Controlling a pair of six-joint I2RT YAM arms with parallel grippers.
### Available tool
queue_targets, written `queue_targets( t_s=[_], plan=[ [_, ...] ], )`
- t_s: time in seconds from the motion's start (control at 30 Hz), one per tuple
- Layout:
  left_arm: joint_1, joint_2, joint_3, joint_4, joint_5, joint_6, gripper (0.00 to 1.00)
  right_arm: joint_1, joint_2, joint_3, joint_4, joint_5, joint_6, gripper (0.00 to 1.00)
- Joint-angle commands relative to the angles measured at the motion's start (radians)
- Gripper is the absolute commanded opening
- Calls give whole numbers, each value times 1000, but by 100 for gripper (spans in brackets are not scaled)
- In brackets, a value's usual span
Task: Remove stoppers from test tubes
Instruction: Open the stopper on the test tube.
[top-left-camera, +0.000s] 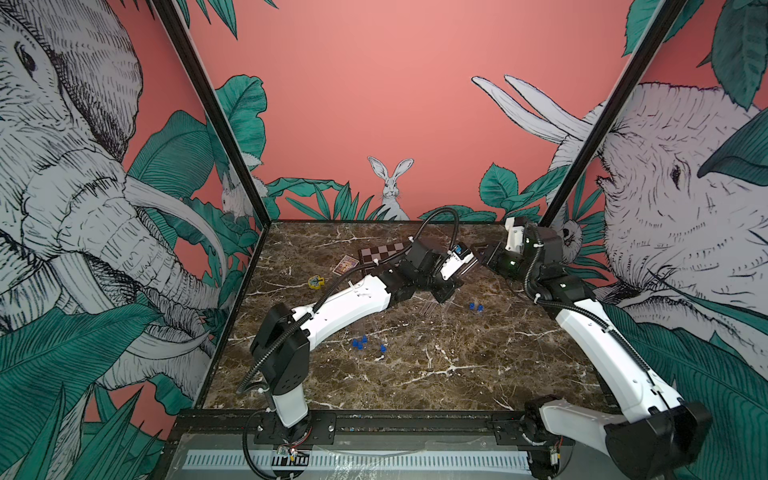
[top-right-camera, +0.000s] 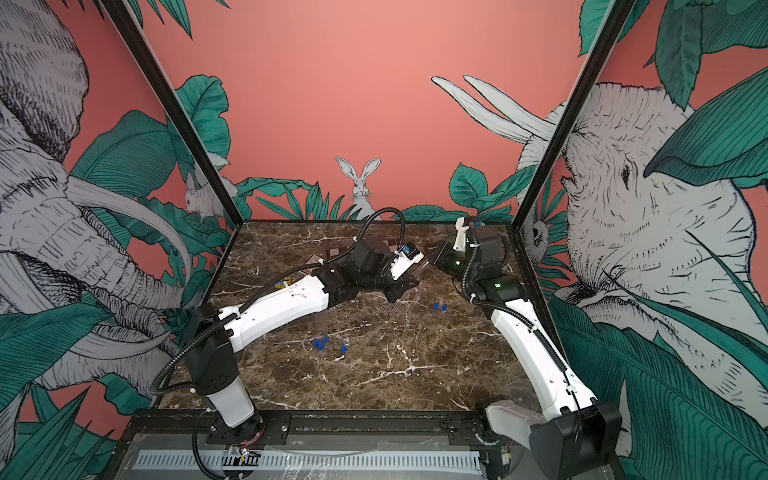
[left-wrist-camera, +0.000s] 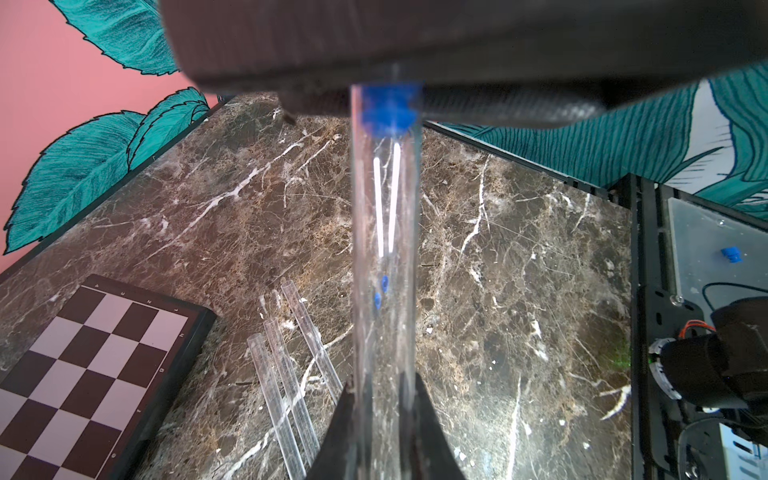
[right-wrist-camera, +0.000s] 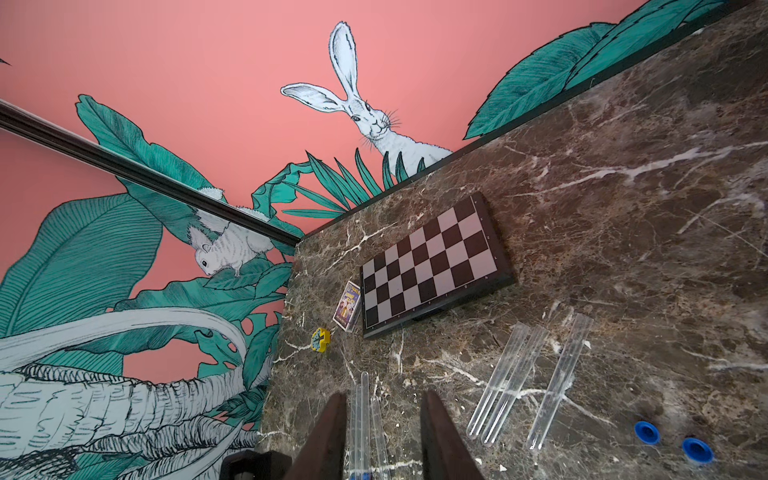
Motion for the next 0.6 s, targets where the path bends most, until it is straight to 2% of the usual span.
queue_targets(
  t_s=[0.0,0.2,0.43,0.57],
  plan=[
    [-7,-12,12,-1,9,-23,0,4,-16,-6,57,39,16,29],
    [-8,-16,4,15,18,-37,0,5,-18,-19,77,59,27,24],
    [-12,-13,7,15,22,-38,0,5,-8,-24,93,55,38,22],
    [-12,-12,6,11,20,-36,0,5,-7,-22,96,53,39,15]
  ],
)
